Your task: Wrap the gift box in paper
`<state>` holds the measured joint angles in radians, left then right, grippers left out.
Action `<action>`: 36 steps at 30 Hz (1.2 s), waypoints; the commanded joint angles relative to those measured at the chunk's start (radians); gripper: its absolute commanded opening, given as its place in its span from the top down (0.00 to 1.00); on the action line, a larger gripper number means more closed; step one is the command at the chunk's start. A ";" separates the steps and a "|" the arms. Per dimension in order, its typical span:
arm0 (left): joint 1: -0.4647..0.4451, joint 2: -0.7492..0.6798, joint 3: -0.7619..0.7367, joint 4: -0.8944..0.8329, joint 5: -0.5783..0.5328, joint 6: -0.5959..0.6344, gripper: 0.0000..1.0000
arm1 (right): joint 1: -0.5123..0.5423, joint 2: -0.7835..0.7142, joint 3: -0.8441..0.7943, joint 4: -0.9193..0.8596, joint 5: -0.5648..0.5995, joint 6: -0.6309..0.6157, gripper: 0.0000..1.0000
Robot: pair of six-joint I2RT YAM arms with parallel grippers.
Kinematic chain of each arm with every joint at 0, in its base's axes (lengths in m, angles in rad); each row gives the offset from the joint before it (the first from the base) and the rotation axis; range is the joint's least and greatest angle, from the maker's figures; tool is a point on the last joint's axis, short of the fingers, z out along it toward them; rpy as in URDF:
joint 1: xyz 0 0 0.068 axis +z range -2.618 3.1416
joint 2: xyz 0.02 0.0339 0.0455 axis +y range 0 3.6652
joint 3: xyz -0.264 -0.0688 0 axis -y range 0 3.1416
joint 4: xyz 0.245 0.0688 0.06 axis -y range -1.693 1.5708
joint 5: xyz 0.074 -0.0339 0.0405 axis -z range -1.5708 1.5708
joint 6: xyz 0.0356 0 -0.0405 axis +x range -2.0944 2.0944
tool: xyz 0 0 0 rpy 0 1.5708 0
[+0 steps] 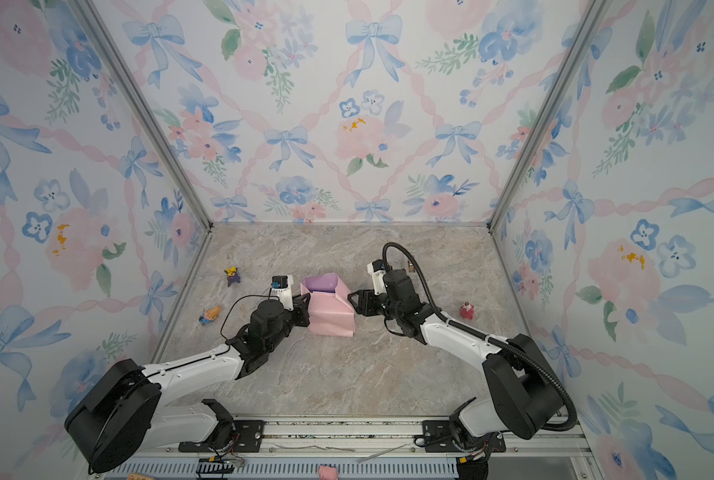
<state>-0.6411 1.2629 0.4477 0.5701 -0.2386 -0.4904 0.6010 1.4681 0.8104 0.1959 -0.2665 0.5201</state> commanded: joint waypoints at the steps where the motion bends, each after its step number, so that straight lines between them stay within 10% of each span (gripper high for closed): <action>1: -0.005 -0.006 0.008 -0.049 0.017 0.015 0.81 | 0.020 0.034 0.032 -0.007 0.000 -0.010 0.39; 15: 0.108 -0.307 -0.028 -0.129 0.017 -0.009 0.48 | 0.032 0.098 0.030 -0.107 0.044 -0.059 0.39; 36: 0.193 -0.006 0.010 0.072 0.369 -0.010 0.57 | 0.028 0.121 0.077 -0.122 -0.038 -0.114 0.39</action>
<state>-0.4511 1.2190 0.4408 0.5621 0.0513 -0.5064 0.6182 1.5547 0.8707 0.1741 -0.2806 0.4522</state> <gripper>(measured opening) 0.436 0.607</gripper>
